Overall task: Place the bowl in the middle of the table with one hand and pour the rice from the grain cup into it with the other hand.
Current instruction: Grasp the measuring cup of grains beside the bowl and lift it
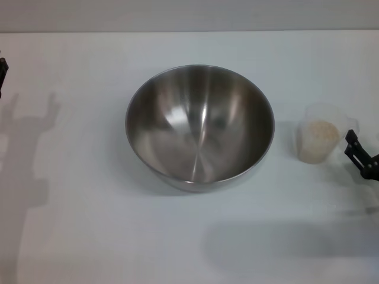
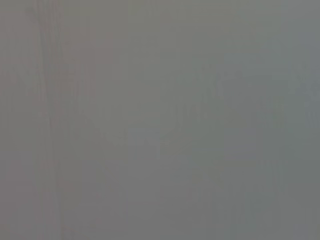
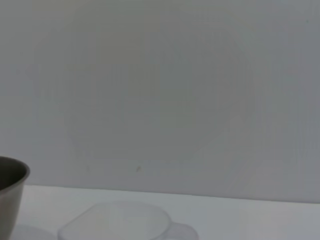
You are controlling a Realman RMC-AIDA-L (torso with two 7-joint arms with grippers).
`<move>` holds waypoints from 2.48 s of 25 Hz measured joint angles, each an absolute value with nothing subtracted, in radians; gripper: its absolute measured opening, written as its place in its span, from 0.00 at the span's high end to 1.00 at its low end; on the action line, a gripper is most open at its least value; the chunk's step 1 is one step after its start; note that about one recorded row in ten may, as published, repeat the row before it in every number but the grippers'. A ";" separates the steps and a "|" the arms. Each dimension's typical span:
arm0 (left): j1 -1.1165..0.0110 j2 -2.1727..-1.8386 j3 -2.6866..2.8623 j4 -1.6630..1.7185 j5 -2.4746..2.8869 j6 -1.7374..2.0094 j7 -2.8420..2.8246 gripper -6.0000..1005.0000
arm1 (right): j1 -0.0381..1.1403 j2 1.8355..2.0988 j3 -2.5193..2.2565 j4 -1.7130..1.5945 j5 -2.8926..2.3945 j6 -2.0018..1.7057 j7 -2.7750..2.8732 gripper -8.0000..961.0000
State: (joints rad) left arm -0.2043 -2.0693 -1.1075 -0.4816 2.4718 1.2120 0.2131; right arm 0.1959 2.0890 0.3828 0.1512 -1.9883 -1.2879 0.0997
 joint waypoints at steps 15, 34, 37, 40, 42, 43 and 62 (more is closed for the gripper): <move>-0.192 -2.068 -1.107 -0.480 2.471 1.223 0.213 0.19 | 0.220 2.086 0.397 0.147 -1.986 -1.287 0.100 0.16; -0.189 -2.068 -1.109 -0.467 2.471 1.232 0.213 0.19 | 0.236 2.086 0.401 0.148 -1.986 -1.263 0.100 0.17; -0.189 -2.068 -1.109 -0.466 2.472 1.232 0.213 0.19 | 0.236 2.088 0.408 0.150 -1.986 -1.259 0.100 0.17; -0.189 -2.067 -1.109 -0.460 2.472 1.232 0.213 0.19 | 0.236 2.089 0.411 0.155 -1.986 -1.258 0.100 0.17; -0.189 -2.066 -1.109 -0.455 2.473 1.232 0.213 0.19 | 0.238 2.090 0.411 0.155 -1.985 -1.258 0.100 0.26; -0.189 -2.066 -1.109 -0.455 2.473 1.232 0.213 0.19 | 0.238 2.090 0.411 0.155 -1.985 -1.258 0.100 0.30; -0.189 -2.070 -1.108 -0.438 2.470 1.233 0.213 0.19 | 0.252 2.091 0.411 0.155 -1.985 -1.272 0.099 0.92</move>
